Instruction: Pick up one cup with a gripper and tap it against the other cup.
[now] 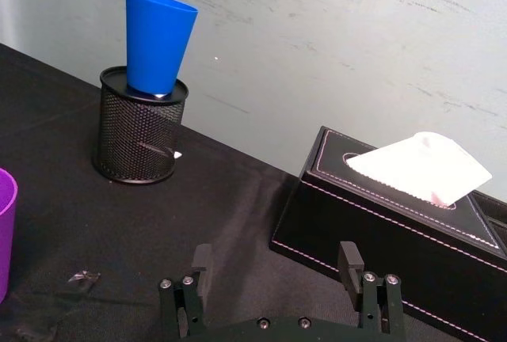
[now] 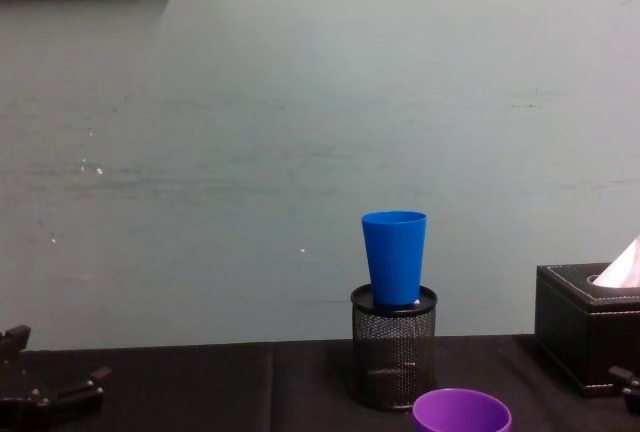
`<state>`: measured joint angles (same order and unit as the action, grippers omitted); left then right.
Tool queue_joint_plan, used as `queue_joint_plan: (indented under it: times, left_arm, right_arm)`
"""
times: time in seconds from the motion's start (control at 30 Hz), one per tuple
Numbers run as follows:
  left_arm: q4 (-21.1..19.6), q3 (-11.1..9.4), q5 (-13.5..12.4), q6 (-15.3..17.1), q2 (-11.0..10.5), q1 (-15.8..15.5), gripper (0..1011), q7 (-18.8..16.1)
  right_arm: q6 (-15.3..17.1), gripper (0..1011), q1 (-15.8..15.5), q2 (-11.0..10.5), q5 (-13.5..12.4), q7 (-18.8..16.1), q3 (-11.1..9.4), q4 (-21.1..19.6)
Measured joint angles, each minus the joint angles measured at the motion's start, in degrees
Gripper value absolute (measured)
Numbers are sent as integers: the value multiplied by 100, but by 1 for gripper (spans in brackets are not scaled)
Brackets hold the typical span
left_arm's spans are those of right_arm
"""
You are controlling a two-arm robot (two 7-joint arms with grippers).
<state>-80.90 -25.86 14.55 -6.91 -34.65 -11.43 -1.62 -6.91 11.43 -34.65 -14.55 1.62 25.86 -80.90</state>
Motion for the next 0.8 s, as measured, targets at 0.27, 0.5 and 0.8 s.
queue_joint_plan:
  times: [0.27,0.5,0.8]
  left_arm:
    - [0,0,0,0,0,0,1000,0]
    - [0,0,0,0,0,0,1000,0]
    - [0,0,0,0,0,0,1000,0]
  right_arm:
    - [0,1003,0,0,0,0,0,0]
    - [0,1003,0,0,0,0,0,0]
    - [0,1003,0,0,0,0,0,0]
